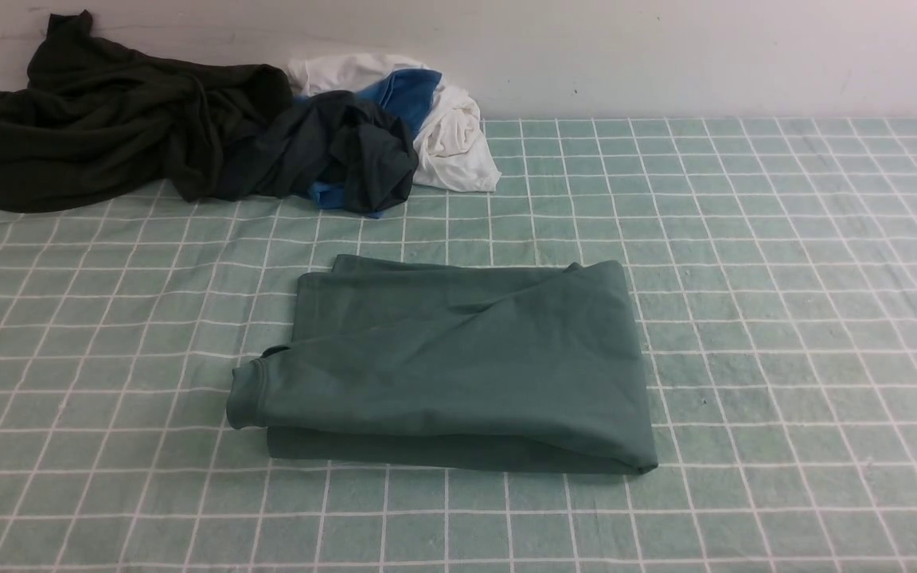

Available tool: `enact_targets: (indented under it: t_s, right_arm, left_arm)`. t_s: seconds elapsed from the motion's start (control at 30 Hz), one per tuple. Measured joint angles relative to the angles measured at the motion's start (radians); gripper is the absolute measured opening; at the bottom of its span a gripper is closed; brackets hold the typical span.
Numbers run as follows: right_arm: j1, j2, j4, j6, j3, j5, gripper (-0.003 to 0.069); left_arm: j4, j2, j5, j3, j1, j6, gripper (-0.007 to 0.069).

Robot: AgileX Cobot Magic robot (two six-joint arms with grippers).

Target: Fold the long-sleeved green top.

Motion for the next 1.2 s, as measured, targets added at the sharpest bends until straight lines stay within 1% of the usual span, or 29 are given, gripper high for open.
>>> enact_targets:
  t_s: [0.3, 0.37, 0.4, 0.43, 0.5, 0.53, 0.63, 0.7, 0.73, 0.77, 0.8, 0.83, 0.9, 1.03, 1.2]
  right_arm:
    - [0.0, 0.0, 0.0, 0.0, 0.0, 0.0, -0.0014]
    - [0.0, 0.0, 0.0, 0.0, 0.0, 0.0, -0.0014]
    - [0.0, 0.0, 0.0, 0.0, 0.0, 0.0, -0.0014]
    - [0.0, 0.0, 0.0, 0.0, 0.0, 0.0, -0.0014]
    - [0.0, 0.0, 0.0, 0.0, 0.0, 0.0, -0.0014]
    - [0.0, 0.0, 0.0, 0.0, 0.0, 0.0, -0.0014]
    - [0.0, 0.0, 0.0, 0.0, 0.0, 0.0, -0.0014]
    - [0.0, 0.0, 0.0, 0.0, 0.0, 0.0, -0.0014]
    - [0.0, 0.0, 0.0, 0.0, 0.0, 0.0, -0.0014]
    - [0.0, 0.0, 0.0, 0.0, 0.0, 0.0, -0.0014]
    - [0.0, 0.0, 0.0, 0.0, 0.0, 0.0, -0.0014]
    - [0.0, 0.0, 0.0, 0.0, 0.0, 0.0, -0.0014]
    - [0.0, 0.0, 0.0, 0.0, 0.0, 0.0, -0.0014]
    - [0.0, 0.0, 0.0, 0.0, 0.0, 0.0, -0.0014]
    - [0.0, 0.0, 0.0, 0.0, 0.0, 0.0, -0.0014]
  left_arm:
    - [0.0, 0.0, -0.002, 0.002, 0.0, 0.0, -0.0003]
    - [-0.005, 0.0, -0.02, 0.02, 0.0, 0.0, -0.0003]
    - [-0.022, 0.0, -0.071, 0.043, 0.0, 0.0, -0.0003]
    - [-0.024, 0.0, -0.071, 0.048, 0.0, 0.0, -0.0003]
    - [-0.048, -0.006, -0.239, 0.127, 0.014, 0.0, -0.0003]
    - [-0.05, -0.01, -0.284, 0.149, 0.025, 0.0, -0.0003]
    - [-0.051, -0.046, -0.522, 0.276, 0.078, 0.0, -0.0003]
    - [-0.051, -0.086, -0.688, 0.374, 0.131, 0.0, -0.0003]
    - [-0.051, -0.086, -0.688, 0.374, 0.131, 0.0, -0.0003]
    - [-0.05, -0.117, -0.785, 0.441, 0.167, 0.0, -0.0003]
    - [-0.049, -0.124, -0.804, 0.456, 0.175, 0.0, -0.0003]
    - [-0.039, -0.15, -0.862, 0.508, 0.204, 0.0, -0.0003]
    - [-0.025, -0.177, -0.912, 0.581, 0.248, 0.0, -0.0003]
    - [-0.02, -0.18, -0.919, 0.651, 0.298, 0.0, -0.0003]
    - [0.015, -0.18, -0.916, 0.674, 0.309, 0.0, -0.0003]
